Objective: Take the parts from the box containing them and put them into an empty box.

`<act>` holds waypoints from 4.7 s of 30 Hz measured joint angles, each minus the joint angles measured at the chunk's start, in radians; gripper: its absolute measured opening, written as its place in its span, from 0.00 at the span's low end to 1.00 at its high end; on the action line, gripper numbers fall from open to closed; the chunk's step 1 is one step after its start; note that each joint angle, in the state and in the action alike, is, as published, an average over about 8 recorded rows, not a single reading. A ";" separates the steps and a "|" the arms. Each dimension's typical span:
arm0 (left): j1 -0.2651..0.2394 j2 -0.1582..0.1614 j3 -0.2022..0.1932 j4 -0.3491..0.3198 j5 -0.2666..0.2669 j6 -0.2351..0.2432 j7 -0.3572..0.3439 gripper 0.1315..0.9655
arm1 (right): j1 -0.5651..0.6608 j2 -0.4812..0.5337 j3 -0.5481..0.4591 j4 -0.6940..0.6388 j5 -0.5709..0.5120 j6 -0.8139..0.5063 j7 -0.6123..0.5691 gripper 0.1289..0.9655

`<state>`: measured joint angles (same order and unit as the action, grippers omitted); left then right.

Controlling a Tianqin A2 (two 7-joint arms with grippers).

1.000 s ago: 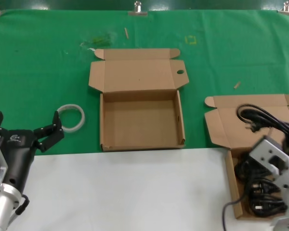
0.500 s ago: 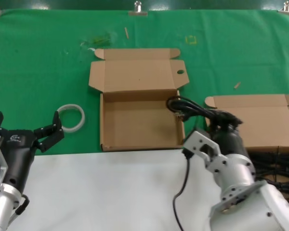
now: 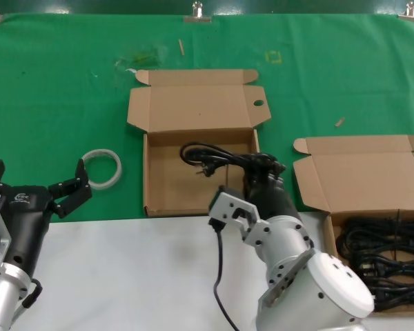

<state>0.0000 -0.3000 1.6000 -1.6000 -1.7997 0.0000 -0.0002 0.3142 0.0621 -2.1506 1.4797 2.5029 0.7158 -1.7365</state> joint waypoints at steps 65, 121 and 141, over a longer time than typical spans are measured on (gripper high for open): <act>0.000 0.000 0.000 0.000 0.000 0.000 0.000 1.00 | 0.125 0.003 -0.176 -0.128 0.041 -0.023 0.145 0.16; 0.000 0.000 0.000 0.000 0.000 0.000 0.000 1.00 | -0.110 0.004 0.212 0.005 -0.356 -0.393 0.995 1.00; 0.000 0.000 0.000 0.000 0.000 0.000 0.000 1.00 | -0.227 0.004 0.406 0.071 -0.555 -0.578 1.420 1.00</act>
<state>0.0000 -0.3000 1.6000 -1.6000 -1.7999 0.0000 0.0000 0.0871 0.0659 -1.7444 1.5506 1.9482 0.1379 -0.3169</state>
